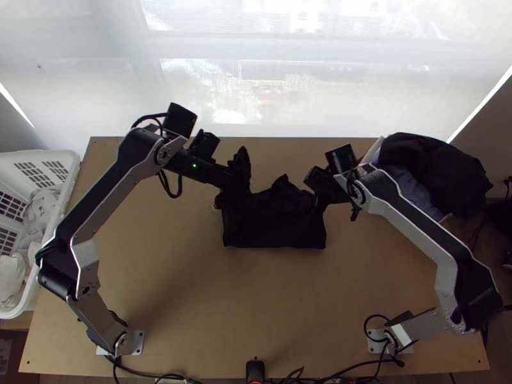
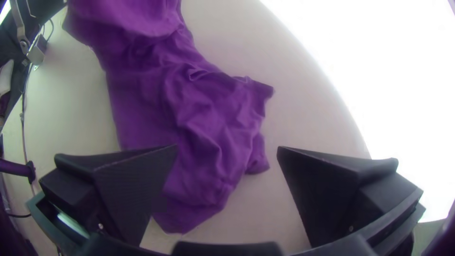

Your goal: Fold the t-shirt

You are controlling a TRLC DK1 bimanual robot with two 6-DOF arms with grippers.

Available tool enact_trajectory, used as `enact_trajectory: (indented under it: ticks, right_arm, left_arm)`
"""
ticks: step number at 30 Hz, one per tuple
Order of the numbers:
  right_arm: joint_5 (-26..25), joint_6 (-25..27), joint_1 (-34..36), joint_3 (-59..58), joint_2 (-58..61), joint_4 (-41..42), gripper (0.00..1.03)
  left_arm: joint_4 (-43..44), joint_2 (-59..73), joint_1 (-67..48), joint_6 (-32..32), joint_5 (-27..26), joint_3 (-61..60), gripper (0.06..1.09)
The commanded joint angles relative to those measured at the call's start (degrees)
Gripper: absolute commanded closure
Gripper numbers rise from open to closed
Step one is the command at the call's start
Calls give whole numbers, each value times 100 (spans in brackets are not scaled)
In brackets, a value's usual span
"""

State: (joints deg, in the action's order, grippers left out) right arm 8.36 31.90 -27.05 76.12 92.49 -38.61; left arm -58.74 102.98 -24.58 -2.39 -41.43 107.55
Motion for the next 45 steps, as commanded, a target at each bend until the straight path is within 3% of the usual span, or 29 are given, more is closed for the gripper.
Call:
enact_trajectory:
  ticks: [1,15,23,45]
  right_arm:
    - [34,-8,525,-334,-1075,-358,4]
    - [34,-70,894,-686,-1488,-507,4]
    - [34,-70,903,-809,-1532,-569,4]
    - [34,-79,921,-985,-1541,-709,4]
  left_arm:
    - [267,548,-495,46,-5,65,105]
    - [917,1374,-715,-130,-14,205,105]
    - [1506,1866,-882,-534,-14,416,105]
    - [1594,3369,-1295,-859,-14,1805,105]
